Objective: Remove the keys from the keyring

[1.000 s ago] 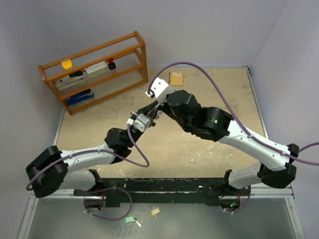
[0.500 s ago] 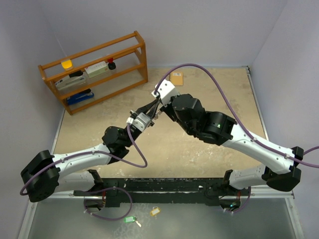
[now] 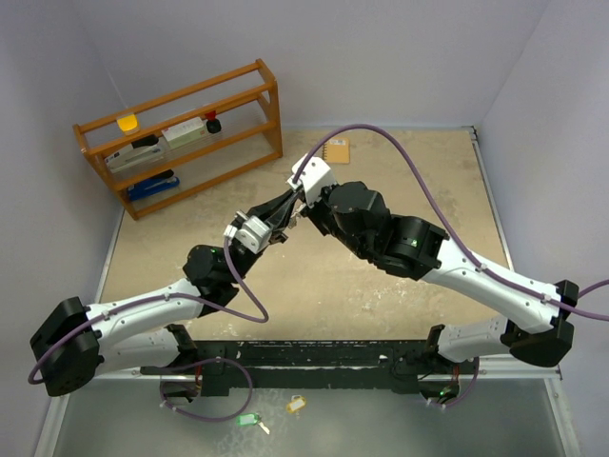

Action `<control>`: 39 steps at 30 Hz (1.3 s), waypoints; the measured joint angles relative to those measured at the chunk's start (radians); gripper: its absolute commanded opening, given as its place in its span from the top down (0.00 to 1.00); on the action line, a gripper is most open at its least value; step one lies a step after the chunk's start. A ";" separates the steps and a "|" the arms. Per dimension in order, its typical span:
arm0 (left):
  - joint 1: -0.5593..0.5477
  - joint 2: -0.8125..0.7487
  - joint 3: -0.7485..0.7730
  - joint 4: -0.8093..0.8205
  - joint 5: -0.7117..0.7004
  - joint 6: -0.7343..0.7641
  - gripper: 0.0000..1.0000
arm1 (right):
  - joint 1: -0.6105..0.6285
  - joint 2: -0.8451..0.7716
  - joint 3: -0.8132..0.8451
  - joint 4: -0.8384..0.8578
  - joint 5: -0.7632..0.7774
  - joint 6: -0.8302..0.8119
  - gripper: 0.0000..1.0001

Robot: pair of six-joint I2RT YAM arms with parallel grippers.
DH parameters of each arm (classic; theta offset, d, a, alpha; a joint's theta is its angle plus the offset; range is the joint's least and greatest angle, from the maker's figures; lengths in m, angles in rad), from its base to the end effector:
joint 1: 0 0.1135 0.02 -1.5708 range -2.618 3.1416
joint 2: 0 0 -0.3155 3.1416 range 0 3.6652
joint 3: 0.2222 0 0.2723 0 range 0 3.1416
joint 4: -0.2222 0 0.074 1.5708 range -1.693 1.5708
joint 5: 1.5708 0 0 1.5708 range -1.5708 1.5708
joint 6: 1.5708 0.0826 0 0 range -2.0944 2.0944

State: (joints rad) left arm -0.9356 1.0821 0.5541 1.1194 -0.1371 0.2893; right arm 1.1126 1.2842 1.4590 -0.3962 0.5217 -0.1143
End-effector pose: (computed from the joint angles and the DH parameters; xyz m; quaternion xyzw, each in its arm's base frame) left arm 0.1639 -0.2033 0.3970 0.2203 0.4187 -0.2490 0.8451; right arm 0.1802 0.2724 0.4894 -0.3026 0.7097 0.1121 0.6263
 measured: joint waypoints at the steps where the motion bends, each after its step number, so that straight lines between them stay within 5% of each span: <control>1: 0.000 -0.001 -0.001 0.006 0.004 -0.006 1.00 | 0.000 0.002 0.000 0.001 -0.006 0.000 1.00; 30: 0.004 -0.048 -0.124 0.217 -0.072 -0.072 1.00 | 0.013 0.033 -0.029 0.117 -0.063 0.000 1.00; 39: 0.010 -0.132 -0.124 0.340 -0.142 -0.051 1.00 | 0.000 -0.001 -0.084 0.063 0.040 -0.012 1.00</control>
State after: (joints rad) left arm -0.9253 0.9504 0.4301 1.4593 -0.2787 0.2379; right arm 1.1126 1.2835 1.3746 -0.3336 0.5621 -0.1265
